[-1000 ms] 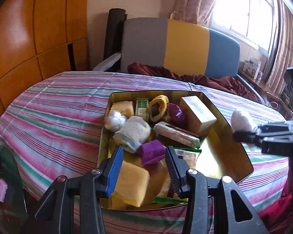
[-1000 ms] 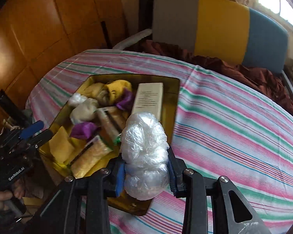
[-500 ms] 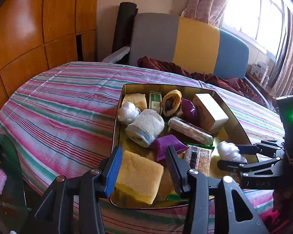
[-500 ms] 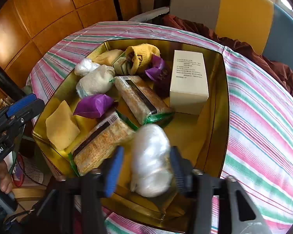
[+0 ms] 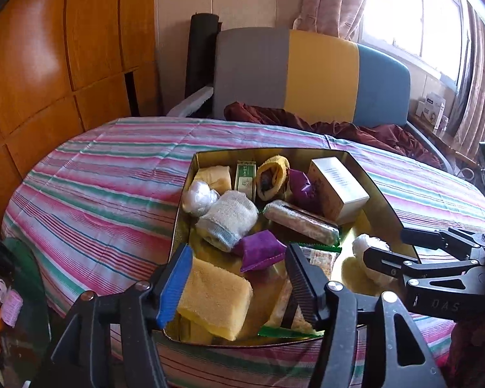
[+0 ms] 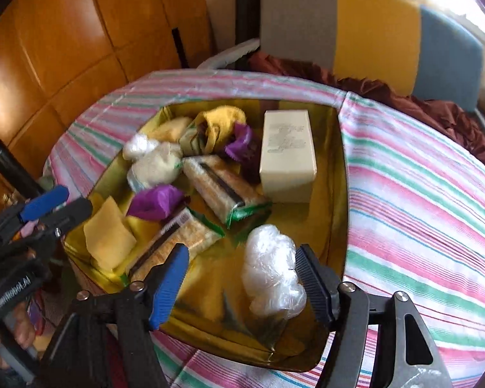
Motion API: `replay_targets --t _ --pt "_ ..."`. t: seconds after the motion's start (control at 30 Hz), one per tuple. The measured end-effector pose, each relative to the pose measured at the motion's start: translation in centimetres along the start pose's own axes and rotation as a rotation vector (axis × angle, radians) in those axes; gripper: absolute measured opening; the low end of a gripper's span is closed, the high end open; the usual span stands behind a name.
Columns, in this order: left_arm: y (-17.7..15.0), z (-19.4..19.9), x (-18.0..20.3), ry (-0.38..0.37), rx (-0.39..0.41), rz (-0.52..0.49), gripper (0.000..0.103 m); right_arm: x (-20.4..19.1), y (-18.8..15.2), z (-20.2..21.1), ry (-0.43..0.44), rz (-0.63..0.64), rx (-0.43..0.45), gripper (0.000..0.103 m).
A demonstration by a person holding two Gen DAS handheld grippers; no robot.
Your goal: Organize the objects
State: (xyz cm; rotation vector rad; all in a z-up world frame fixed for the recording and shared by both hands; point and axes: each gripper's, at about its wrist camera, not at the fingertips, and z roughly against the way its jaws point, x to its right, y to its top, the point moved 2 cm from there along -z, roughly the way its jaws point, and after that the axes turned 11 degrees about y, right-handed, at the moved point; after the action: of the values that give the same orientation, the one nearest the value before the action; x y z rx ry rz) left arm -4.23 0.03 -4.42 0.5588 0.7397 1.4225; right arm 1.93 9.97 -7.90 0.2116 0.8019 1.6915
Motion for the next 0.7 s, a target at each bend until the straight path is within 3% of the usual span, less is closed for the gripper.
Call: replay_targets --t 0.37,0.7 --pt "1.1 2.9 1.2 0.085 0.083 0.010 0.061 -0.3 -0.5 2.0 -0.004 -0.034 0.099 0.077" --pt "0.6 3.0 1.0 0.039 0.055 0.045 0.061 -1.1 -0.9 2.9 -0.008 -0.022 0.135 0.077"
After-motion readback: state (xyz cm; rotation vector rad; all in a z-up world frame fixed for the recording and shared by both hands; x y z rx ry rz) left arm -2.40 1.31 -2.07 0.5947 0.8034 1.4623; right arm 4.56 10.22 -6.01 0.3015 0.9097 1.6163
